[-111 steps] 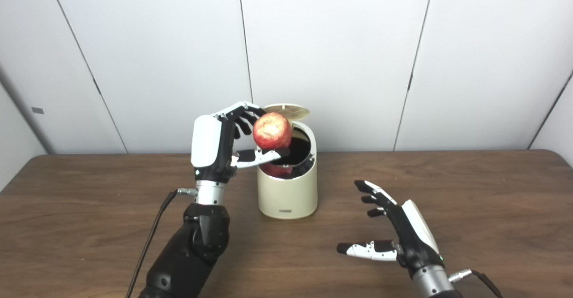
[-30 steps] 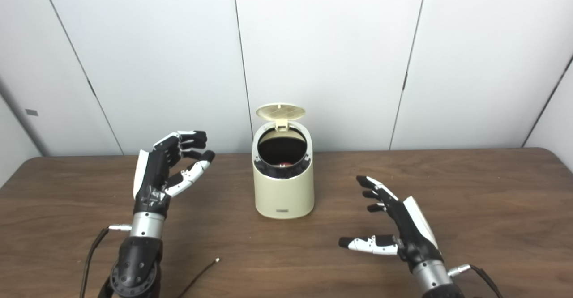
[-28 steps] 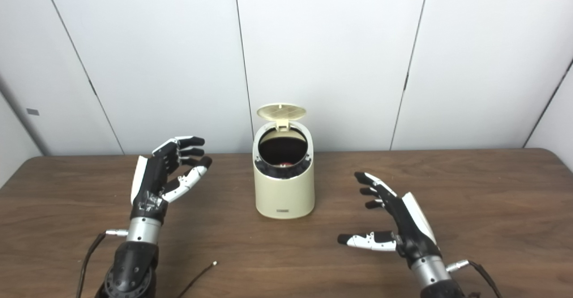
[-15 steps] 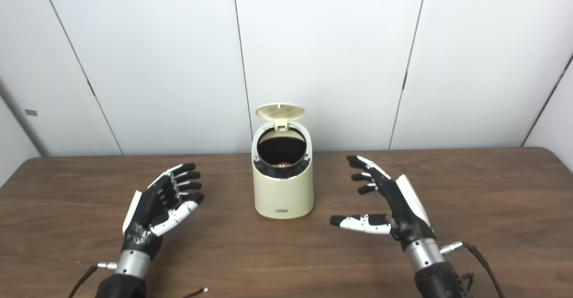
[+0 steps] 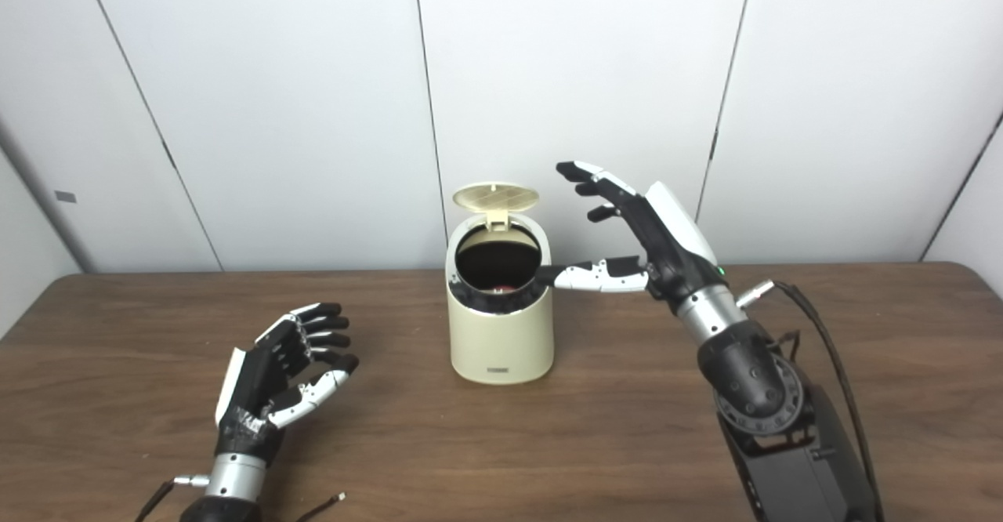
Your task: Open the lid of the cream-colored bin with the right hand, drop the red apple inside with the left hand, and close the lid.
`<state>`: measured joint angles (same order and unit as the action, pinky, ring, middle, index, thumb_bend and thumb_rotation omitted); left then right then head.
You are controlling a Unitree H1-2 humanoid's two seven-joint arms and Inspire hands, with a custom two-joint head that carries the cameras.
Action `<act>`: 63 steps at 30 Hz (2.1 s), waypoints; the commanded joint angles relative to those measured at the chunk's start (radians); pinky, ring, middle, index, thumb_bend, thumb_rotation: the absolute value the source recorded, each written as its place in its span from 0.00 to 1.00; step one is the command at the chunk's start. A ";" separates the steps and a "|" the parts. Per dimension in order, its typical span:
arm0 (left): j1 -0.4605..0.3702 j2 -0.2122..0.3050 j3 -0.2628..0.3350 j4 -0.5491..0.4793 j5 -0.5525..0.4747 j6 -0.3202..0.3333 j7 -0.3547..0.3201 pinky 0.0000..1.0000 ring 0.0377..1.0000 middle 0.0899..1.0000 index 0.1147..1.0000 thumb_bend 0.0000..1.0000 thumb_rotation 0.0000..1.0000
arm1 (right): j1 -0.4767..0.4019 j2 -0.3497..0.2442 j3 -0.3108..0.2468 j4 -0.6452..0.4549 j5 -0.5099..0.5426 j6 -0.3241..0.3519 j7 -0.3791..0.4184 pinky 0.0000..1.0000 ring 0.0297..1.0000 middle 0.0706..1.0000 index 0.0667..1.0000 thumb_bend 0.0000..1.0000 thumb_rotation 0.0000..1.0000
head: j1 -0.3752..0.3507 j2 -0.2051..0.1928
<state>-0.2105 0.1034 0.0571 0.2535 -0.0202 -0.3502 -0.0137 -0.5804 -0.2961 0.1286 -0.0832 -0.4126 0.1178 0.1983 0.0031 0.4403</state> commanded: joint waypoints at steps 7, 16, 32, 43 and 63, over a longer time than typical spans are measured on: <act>0.049 -0.032 -0.017 0.112 0.009 -0.019 0.001 0.53 0.61 0.64 0.69 0.53 0.00 | -0.184 -0.035 0.061 -0.053 -0.094 0.175 0.118 0.73 0.88 0.91 0.90 0.68 0.54 | 0.003 -0.003; 0.042 -0.033 -0.037 0.130 0.040 -0.035 0.001 0.58 0.64 0.66 0.70 0.56 0.00 | -0.279 -0.059 0.162 0.058 -0.154 0.139 0.172 0.82 0.94 0.92 0.90 0.67 0.60 | 0.016 -0.005; 0.043 -0.047 -0.019 0.103 0.033 0.027 0.006 0.53 0.62 0.66 0.69 0.54 0.00 | -0.330 -0.096 0.254 0.089 -0.254 0.043 0.245 0.92 1.00 0.85 0.81 0.80 0.73 | 0.032 0.009; 0.049 -0.050 -0.016 0.082 0.030 0.040 0.006 0.53 0.62 0.66 0.70 0.55 0.00 | -0.276 -0.111 0.234 -0.023 -0.257 0.038 0.277 0.95 0.99 0.83 0.80 0.76 0.69 | 0.037 0.028; 0.057 -0.055 -0.012 0.048 0.013 0.058 -0.001 0.56 0.64 0.67 0.70 0.58 0.01 | -0.173 -0.130 0.219 -0.119 -0.260 -0.028 0.303 0.99 0.95 0.78 0.78 0.72 0.67 | 0.044 0.059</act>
<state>-0.2251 0.0910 0.0589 0.2663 0.0158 -0.2971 -0.0138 -0.7236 -0.4051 0.3676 -0.1768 -0.6732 0.1177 0.5192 0.0476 0.4985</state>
